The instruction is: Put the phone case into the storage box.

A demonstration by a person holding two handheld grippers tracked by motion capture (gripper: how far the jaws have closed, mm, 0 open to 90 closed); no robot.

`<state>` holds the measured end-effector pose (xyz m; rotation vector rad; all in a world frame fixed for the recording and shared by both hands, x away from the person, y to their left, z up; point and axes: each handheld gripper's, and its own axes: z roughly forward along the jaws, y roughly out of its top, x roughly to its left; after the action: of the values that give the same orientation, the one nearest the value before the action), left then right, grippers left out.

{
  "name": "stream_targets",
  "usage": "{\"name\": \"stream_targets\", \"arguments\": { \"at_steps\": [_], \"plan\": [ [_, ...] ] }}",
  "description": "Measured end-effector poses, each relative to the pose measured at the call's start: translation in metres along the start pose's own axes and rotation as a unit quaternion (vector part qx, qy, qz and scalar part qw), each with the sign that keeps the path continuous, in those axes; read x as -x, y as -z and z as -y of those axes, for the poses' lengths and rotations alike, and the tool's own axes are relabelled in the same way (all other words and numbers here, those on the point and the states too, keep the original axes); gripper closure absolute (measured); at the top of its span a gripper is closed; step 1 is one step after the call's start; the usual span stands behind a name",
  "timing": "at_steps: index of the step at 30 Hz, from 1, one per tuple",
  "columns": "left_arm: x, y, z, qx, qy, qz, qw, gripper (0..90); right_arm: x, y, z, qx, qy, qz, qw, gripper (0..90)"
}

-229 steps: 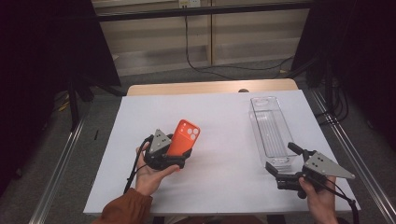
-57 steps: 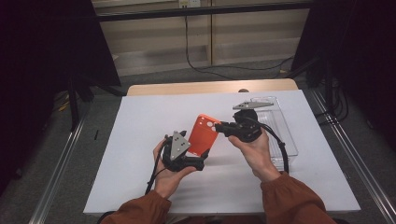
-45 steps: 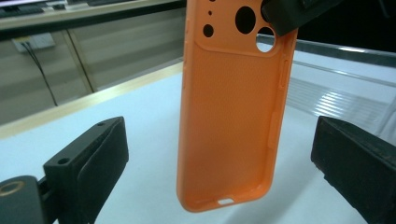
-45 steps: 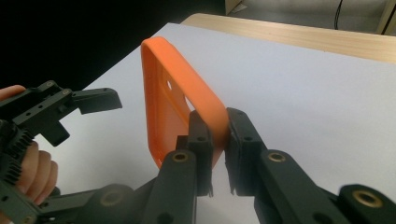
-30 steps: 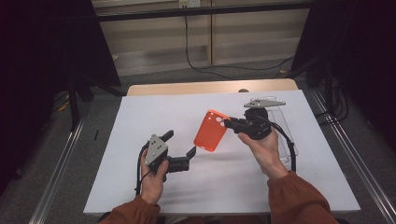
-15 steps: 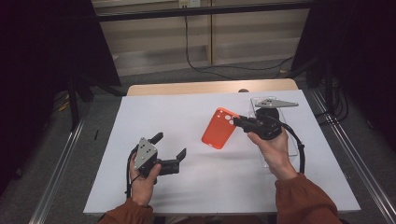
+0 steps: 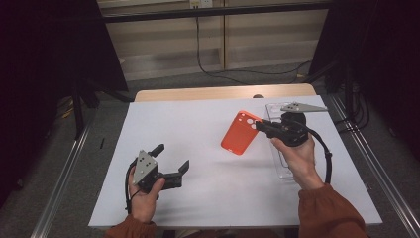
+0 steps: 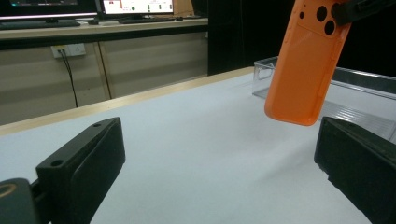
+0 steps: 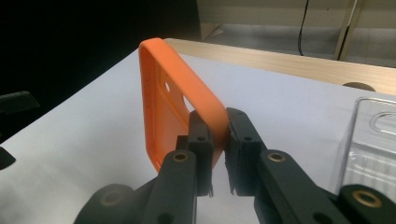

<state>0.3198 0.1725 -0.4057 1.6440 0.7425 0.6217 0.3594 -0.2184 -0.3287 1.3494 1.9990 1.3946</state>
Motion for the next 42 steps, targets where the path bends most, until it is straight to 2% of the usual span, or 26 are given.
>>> {"name": "stream_targets", "arguments": {
  "at_steps": [6,9,12,21,23,28,31,34,42],
  "plan": [
    [-0.002,0.004,0.003,-0.002,-0.003,-0.006,1.0000,1.9,0.009,0.008,-0.003,0.003,0.000,0.011,0.9999,81.3],
    [-0.005,0.007,0.006,-0.001,0.002,-0.010,0.9999,1.9,0.014,0.011,-0.004,0.003,0.003,0.015,0.9999,81.3],
    [-0.008,0.011,0.008,-0.003,-0.001,-0.020,0.9998,1.9,0.018,0.013,-0.005,0.005,0.002,0.018,0.9998,81.3],
    [-0.017,0.022,0.013,0.003,0.013,-0.038,0.9992,1.7,0.031,0.020,-0.012,0.014,0.004,0.024,0.9996,81.3],
    [-0.019,0.024,0.014,-0.001,0.008,-0.041,0.9991,1.8,0.033,0.021,-0.015,0.016,0.003,0.028,0.9995,81.4],
    [-0.024,0.030,0.014,0.004,0.018,-0.053,0.9984,1.8,0.040,0.027,-0.022,0.022,0.006,0.032,0.9992,81.4],
    [-0.026,0.033,0.015,0.002,0.009,-0.059,0.9982,1.9,0.044,0.030,-0.025,0.024,0.007,0.038,0.9990,81.4],
    [-0.028,0.036,0.016,0.000,0.014,-0.067,0.9976,1.9,0.048,0.033,-0.028,0.026,0.009,0.041,0.9988,81.4],
    [-0.028,0.042,0.019,-0.008,0.007,-0.065,0.9978,1.8,0.059,0.040,-0.035,0.032,0.006,0.053,0.9981,81.4]
  ]
}}
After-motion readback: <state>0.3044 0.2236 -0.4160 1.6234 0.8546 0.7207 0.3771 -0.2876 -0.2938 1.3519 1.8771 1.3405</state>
